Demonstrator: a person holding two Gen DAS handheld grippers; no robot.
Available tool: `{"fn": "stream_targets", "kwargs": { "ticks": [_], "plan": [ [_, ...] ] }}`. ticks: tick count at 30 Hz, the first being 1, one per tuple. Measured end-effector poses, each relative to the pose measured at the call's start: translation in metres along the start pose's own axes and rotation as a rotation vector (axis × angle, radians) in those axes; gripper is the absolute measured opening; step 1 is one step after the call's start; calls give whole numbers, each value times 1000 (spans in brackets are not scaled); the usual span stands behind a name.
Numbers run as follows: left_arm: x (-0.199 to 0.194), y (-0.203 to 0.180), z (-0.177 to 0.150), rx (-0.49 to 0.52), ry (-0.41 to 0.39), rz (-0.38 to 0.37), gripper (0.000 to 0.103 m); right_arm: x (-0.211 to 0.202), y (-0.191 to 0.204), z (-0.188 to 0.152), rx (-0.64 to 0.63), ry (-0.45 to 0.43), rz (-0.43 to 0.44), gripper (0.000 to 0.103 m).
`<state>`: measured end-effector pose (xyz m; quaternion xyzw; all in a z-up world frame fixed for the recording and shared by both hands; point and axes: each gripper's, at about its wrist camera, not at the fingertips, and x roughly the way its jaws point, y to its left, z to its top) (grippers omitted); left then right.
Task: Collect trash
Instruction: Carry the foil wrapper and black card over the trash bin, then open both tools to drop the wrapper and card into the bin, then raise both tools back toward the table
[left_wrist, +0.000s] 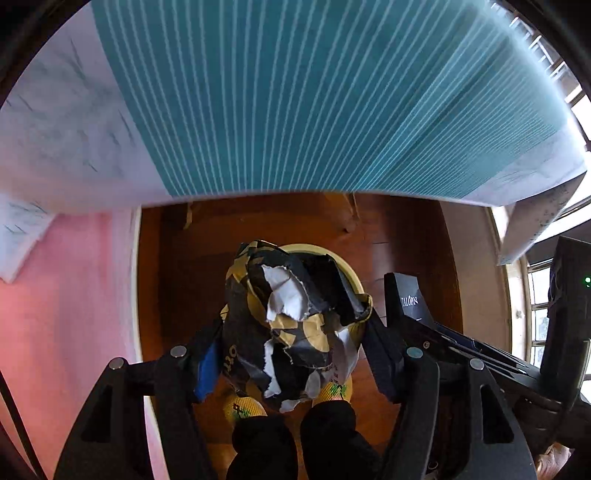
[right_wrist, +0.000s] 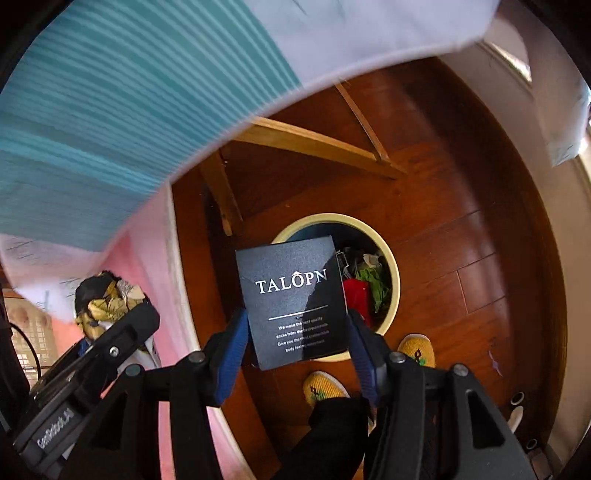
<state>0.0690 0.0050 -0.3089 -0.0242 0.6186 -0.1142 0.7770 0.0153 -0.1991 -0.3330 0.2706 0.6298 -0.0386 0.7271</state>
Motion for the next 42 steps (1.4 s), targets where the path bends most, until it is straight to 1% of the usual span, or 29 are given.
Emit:
{"fn": "stream_targets", "kwargs": {
  "ticks": [2,3,4,5,6,7,8,9,14,19,26,33,38,42],
  "plan": [
    [27,3,-4,-7,21,-2,69,23,-12,4,23,3,23,57],
    [39,6,-5,-13,29,-6,72,34,-16,6,38,4,35,60],
    [51,8,-6,-21,33,2,80,46,-23,8,56,11,52,61],
    [60,9,-7,-27,34,17,85,55,-26,8,68,21,66,63],
    [68,11,-9,-33,34,27,93,64,-30,9,80,30,70,66],
    [73,12,-8,-37,32,34,94,71,-33,9,87,39,65,68],
    [78,12,-8,-40,28,41,94,77,-35,10,89,44,62,73],
    [82,12,-8,-42,26,45,94,80,-36,10,86,45,67,75],
    [87,12,-9,-49,22,52,95,79,-33,12,36,15,55,76],
    [76,13,-7,-39,14,67,95,72,-31,14,6,-18,12,76],
    [43,12,-1,-31,3,70,95,50,-23,16,-7,-30,-28,76],
    [-3,11,11,-30,-14,87,95,12,3,18,-54,-45,-91,76],
    [-34,8,19,-19,5,93,95,-21,24,18,-114,-47,-161,76],
    [-65,7,28,-7,1,92,95,-51,39,20,-124,-43,-171,76]
  ]
}}
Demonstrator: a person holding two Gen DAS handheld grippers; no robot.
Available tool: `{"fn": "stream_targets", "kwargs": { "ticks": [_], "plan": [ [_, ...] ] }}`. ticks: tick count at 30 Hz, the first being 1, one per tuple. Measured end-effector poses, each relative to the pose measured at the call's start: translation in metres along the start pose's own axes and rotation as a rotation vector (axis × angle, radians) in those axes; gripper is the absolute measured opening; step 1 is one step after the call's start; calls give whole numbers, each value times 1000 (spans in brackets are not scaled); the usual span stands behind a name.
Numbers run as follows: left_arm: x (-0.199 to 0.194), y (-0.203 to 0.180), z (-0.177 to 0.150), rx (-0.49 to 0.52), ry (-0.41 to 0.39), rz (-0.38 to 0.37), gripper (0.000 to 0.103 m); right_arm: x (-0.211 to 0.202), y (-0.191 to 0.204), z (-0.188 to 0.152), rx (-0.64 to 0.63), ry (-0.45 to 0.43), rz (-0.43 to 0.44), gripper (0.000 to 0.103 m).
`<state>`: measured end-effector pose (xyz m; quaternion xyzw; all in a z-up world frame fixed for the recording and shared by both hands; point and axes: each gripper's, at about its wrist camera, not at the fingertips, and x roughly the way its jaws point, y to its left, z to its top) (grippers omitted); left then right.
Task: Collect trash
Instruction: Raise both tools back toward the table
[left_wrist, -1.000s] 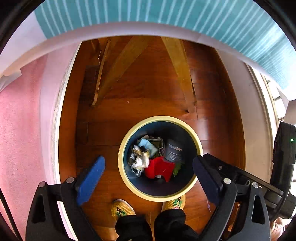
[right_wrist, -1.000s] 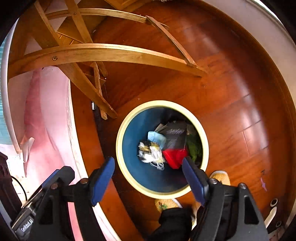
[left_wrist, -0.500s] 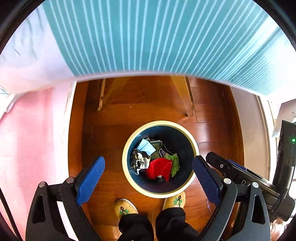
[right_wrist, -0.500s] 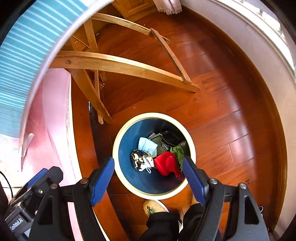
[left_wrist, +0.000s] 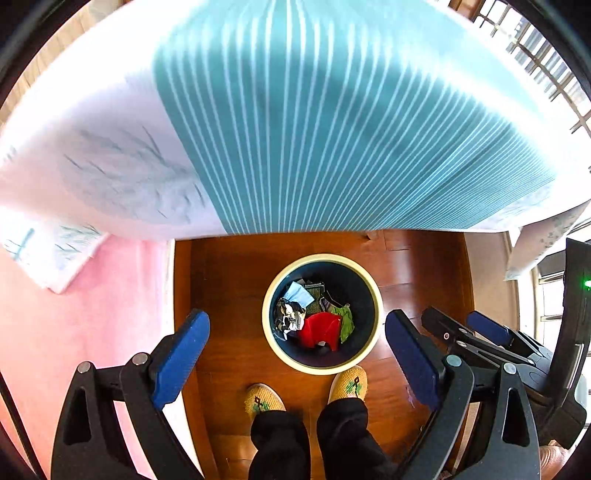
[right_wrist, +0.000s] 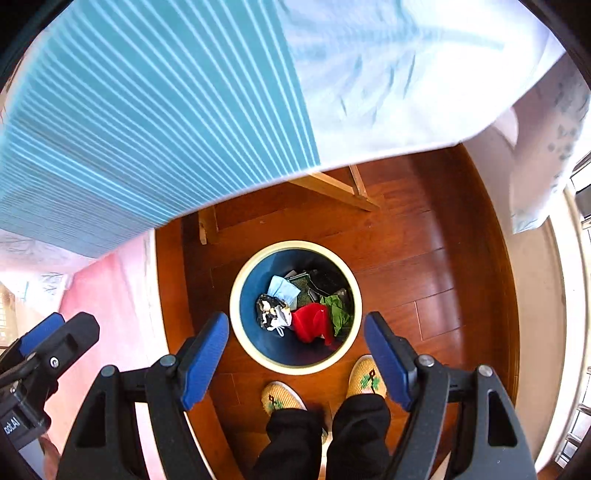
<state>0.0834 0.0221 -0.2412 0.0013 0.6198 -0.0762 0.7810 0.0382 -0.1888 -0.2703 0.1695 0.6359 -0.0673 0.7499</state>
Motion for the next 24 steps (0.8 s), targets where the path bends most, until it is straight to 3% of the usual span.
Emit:
{"fn": "stream_targets", "kwargs": {
  "ticks": [15,24],
  "plan": [
    [-135,3,36,14,-108,23,95,-133,46,26,-74,-111,25,76],
    [-231,8,56,-19,-245,43,95,-231,79,41,-141,-221,24,76]
  ]
}}
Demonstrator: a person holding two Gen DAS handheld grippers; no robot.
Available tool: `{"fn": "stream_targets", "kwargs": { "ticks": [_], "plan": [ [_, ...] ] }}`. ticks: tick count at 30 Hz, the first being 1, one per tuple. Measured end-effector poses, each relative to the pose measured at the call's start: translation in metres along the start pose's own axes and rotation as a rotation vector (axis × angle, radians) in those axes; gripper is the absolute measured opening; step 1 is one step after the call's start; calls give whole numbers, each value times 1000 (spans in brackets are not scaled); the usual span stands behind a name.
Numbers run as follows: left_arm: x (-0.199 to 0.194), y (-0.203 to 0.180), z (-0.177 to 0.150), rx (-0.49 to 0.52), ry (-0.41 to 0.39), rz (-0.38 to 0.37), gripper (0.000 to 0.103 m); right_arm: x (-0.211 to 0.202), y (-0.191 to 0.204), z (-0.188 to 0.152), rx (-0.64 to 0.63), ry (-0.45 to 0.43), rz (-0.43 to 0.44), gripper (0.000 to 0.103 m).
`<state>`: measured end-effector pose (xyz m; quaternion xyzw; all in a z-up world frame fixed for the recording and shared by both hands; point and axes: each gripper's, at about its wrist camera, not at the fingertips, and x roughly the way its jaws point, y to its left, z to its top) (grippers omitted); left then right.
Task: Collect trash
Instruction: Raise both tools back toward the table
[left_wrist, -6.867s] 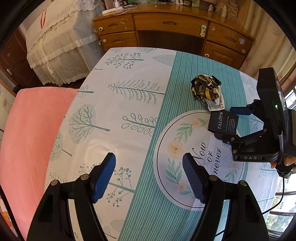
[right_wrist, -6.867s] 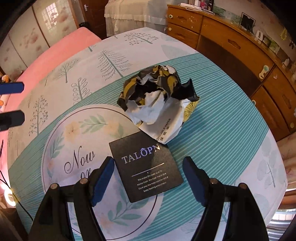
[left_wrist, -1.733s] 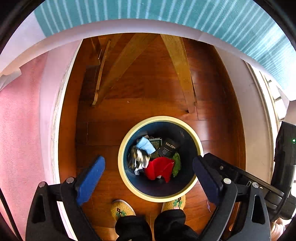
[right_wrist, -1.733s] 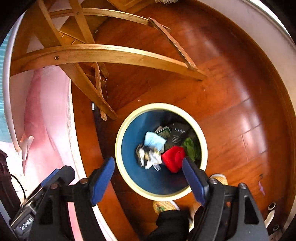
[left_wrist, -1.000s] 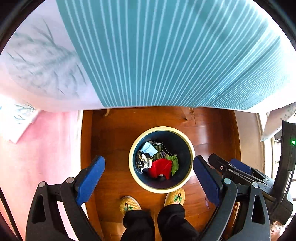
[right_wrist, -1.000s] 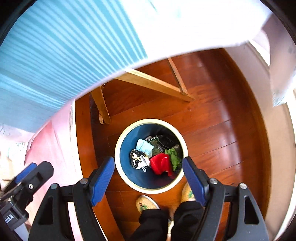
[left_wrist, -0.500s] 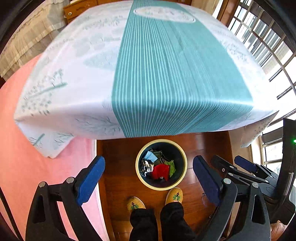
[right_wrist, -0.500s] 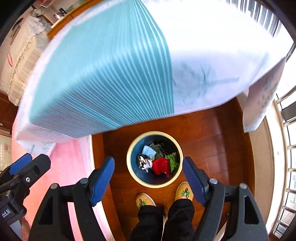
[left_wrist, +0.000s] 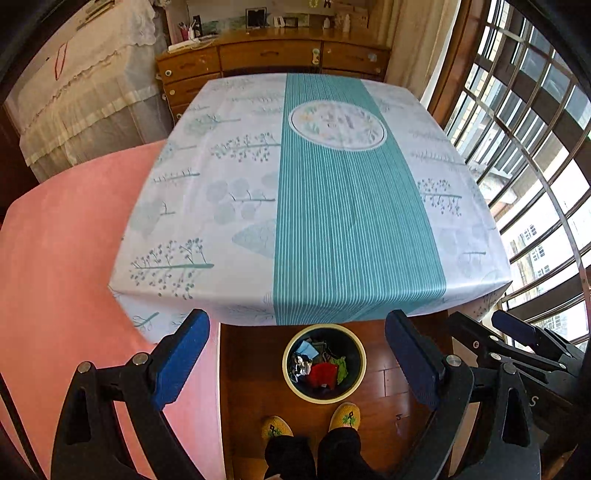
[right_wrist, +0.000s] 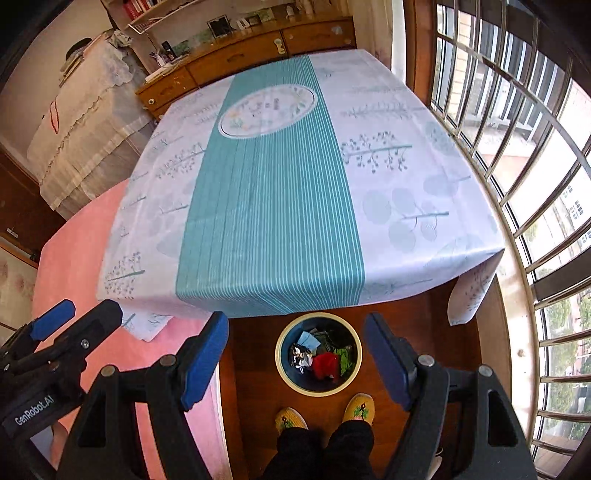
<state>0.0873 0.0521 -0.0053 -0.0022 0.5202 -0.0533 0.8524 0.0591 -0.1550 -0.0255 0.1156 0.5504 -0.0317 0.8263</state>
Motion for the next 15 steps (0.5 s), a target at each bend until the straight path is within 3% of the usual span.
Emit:
{"fn": "stream_targets", "kwargs": {
  "ticks": [7,15],
  "plan": [
    [-50,-4,11,-20,-94,18,95,-56,23,18,-91,-111,-22,76],
    [-74,-6,13,-32,-129,23,95,-76,25,21,-93,-136,-18,76]
  ]
}}
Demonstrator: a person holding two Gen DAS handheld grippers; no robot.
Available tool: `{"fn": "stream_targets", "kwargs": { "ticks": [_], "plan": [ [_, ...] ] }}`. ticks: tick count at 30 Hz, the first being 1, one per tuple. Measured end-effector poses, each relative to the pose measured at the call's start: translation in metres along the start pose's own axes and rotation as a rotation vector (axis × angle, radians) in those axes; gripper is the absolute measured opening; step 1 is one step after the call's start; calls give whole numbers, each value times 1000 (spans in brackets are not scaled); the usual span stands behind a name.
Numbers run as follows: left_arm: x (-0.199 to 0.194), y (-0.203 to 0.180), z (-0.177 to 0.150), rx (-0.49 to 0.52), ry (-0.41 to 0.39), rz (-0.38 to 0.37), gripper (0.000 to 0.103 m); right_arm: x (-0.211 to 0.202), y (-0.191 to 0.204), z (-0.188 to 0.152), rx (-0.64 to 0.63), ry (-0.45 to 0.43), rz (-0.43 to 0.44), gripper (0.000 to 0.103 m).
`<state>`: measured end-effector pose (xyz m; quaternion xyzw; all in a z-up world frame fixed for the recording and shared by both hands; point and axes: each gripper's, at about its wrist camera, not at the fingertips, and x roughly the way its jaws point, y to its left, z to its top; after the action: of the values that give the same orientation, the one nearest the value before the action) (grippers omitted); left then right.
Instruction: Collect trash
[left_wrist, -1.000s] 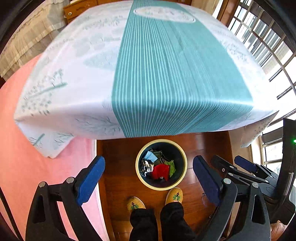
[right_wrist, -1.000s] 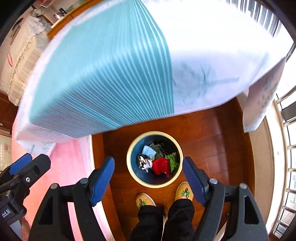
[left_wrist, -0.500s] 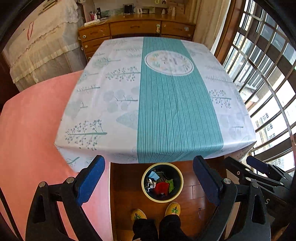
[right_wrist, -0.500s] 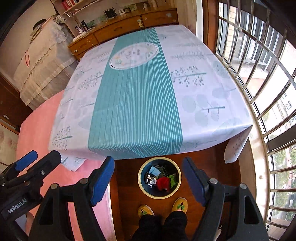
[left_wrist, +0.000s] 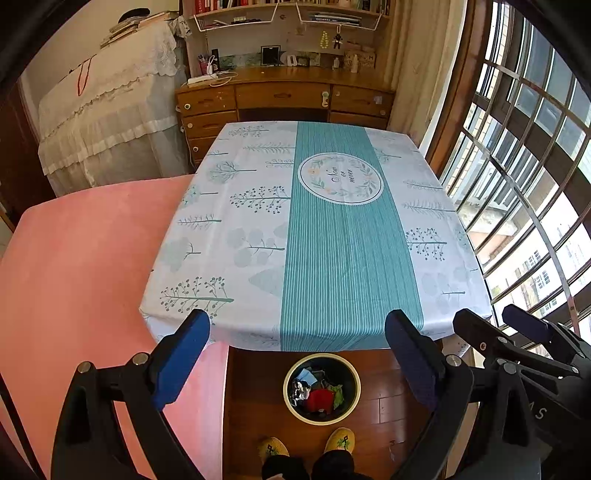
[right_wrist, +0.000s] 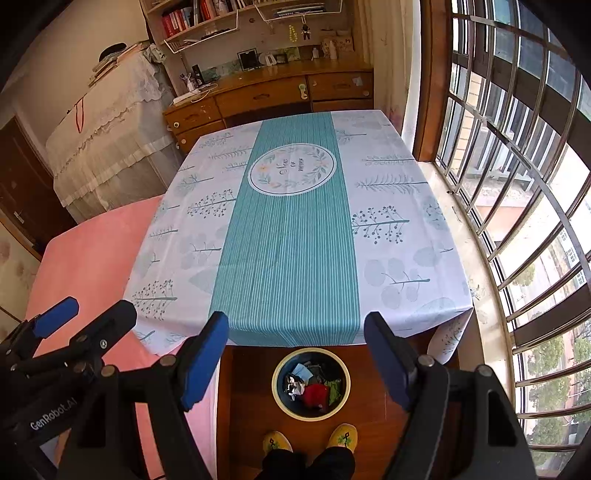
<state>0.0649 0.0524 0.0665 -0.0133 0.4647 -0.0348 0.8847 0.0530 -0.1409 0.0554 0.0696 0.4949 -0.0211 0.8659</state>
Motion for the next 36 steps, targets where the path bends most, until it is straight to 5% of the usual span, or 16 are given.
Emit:
{"fn": "stream_targets", "kwargs": {
  "ticks": [36],
  "plan": [
    [-20,-9,11,3,-52,39,95,-32,-5,9,-19,-100,13,76]
  ]
}}
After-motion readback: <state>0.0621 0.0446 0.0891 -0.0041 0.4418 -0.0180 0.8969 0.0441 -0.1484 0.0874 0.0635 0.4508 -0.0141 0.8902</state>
